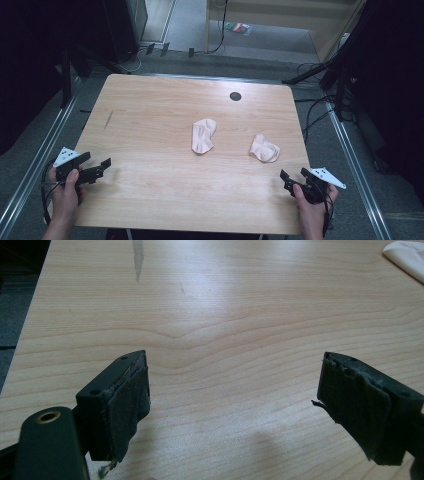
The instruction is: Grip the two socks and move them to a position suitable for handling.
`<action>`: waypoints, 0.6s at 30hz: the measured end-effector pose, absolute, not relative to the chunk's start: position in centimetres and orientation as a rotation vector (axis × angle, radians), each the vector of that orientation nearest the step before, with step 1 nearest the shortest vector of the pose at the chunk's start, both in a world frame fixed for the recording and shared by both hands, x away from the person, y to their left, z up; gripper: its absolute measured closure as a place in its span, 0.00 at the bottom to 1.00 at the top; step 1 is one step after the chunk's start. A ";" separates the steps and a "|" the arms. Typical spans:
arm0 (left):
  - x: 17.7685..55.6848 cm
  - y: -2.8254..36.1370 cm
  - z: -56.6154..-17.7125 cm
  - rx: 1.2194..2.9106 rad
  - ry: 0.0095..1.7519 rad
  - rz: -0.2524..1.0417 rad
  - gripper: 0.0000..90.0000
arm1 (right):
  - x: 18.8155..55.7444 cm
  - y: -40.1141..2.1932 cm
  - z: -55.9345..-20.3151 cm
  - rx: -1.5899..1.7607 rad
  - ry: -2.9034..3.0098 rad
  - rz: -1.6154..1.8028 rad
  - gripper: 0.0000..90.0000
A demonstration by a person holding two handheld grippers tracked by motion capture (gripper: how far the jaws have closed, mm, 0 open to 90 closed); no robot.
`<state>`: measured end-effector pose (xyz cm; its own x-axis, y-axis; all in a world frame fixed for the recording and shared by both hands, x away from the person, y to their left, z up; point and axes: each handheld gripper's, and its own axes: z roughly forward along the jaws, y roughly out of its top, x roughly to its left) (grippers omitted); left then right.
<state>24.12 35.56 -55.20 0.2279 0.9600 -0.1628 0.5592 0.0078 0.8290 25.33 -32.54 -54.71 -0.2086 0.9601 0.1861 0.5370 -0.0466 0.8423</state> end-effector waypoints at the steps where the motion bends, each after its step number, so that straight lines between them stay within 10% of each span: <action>1: 24.1 35.6 -55.2 1.657 1.437 0.600 0.16 | 25.3 -32.5 -54.7 1.583 1.761 1.185 0.19; 18: 24.1 35.5 -55.2 1.662 1.436 0.595 0.15 | 26.6 -28.1 -52.2 1.511 1.765 1.207 0.26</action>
<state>24.10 35.54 -55.19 0.2316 0.9585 -0.1661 0.5605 0.0081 0.8281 26.59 -28.09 -52.22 -0.2443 0.9565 0.1592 0.4955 -0.0180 0.8684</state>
